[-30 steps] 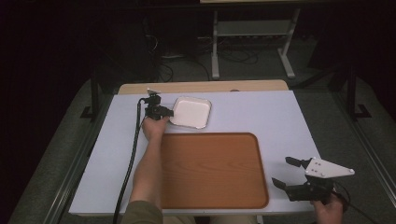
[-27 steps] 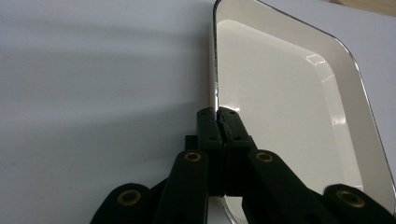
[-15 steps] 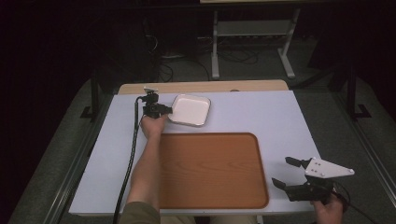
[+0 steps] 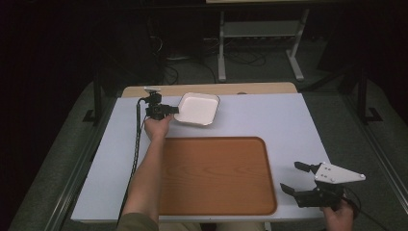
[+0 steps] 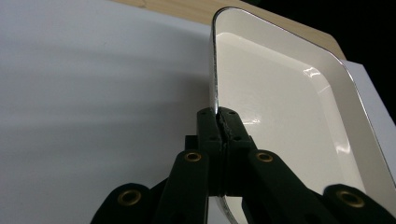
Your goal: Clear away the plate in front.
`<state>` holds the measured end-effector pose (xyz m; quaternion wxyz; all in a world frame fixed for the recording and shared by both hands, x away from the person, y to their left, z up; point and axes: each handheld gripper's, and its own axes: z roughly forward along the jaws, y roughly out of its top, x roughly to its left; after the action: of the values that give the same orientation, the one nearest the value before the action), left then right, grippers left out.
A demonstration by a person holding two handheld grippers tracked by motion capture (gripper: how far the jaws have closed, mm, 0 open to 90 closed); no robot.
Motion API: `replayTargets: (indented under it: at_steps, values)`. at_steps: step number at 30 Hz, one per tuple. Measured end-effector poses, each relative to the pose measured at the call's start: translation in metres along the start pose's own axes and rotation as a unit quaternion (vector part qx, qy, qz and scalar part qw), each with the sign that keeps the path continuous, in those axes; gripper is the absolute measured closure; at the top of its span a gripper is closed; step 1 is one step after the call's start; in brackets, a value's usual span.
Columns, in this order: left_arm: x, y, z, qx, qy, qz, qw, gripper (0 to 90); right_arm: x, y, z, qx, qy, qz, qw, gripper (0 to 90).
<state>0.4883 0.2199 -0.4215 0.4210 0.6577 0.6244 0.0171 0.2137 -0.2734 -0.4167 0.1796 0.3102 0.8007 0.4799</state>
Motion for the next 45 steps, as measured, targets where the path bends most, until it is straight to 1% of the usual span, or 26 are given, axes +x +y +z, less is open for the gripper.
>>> replayTargets:
  at_steps: [4, 10, 14, 15, 18, 20, 23, 28, 34, 38, 40, 41, 43, 44, 45]
  values:
    - [-0.002, 0.001, -0.008, -0.005, -0.007, 0.002, 1.0000, 88.8, 0.000, 0.000, -0.001, -0.001, 0.000, 0.001, 1.0000, 13.0]
    - [-0.005, 0.004, -0.022, -0.023, -0.023, 0.004, 0.9995, 88.8, 0.000, 0.000, 0.001, 0.002, 0.000, -0.002, 1.0000, 13.0]
    - [-0.006, 0.006, -0.031, -0.031, -0.029, 0.003, 0.9991, 88.8, 0.001, 0.000, 0.001, 0.002, -0.001, -0.002, 1.0000, 13.0]
    - [-0.006, 0.006, -0.033, -0.034, -0.029, 0.006, 0.9990, 88.8, 0.001, 0.000, 0.001, 0.002, -0.001, -0.002, 1.0000, 13.0]
    - [-0.008, 0.005, -0.039, -0.041, -0.036, 0.004, 0.9985, 88.9, 0.000, 0.000, 0.000, 0.001, -0.002, 0.001, 1.0000, 13.0]
    - [-0.009, 0.005, -0.043, -0.042, -0.037, 0.008, 0.9984, 88.8, 0.000, 0.000, 0.000, 0.001, -0.002, 0.000, 1.0000, 13.0]
    - [-0.011, 0.003, -0.049, -0.047, -0.042, 0.007, 0.9980, 88.8, 0.000, 0.000, 0.000, 0.002, -0.003, 0.001, 1.0000, 13.0]
    - [-0.015, 0.000, -0.061, -0.052, -0.045, 0.010, 0.9976, 88.9, 0.000, -0.001, -0.002, -0.002, -0.007, 0.006, 1.0000, 13.0]
    - [-0.023, -0.007, -0.071, -0.047, -0.051, 0.030, 0.9971, 88.8, 0.001, 0.000, -0.002, 0.000, -0.006, 0.002, 1.0000, 13.0]
    - [-0.027, -0.014, -0.075, -0.043, -0.056, 0.036, 0.9968, 88.9, 0.000, 0.000, -0.002, -0.001, -0.007, 0.003, 1.0000, 13.0]
    - [-0.027, -0.017, -0.077, -0.040, -0.053, 0.042, 0.9969, 88.9, 0.000, 0.000, -0.002, 0.000, -0.006, 0.003, 1.0000, 13.0]
    - [-0.027, -0.018, -0.078, -0.038, -0.053, 0.044, 0.9969, 88.9, 0.001, 0.000, -0.001, 0.000, -0.006, 0.003, 1.0000, 13.0]
    - [-0.027, -0.022, -0.080, -0.038, -0.057, 0.043, 0.9967, 88.9, 0.001, 0.000, -0.001, 0.001, -0.006, 0.002, 1.0000, 13.0]
    - [-0.026, -0.026, -0.082, -0.038, -0.063, 0.042, 0.9964, 88.9, 0.001, 0.000, -0.001, 0.001, -0.005, 0.002, 1.0000, 13.0]
    - [-0.026, -0.026, -0.082, -0.038, -0.063, 0.042, 0.9964, 88.9, 0.001, 0.000, -0.001, 0.001, -0.005, 0.002, 1.0000, 13.0]
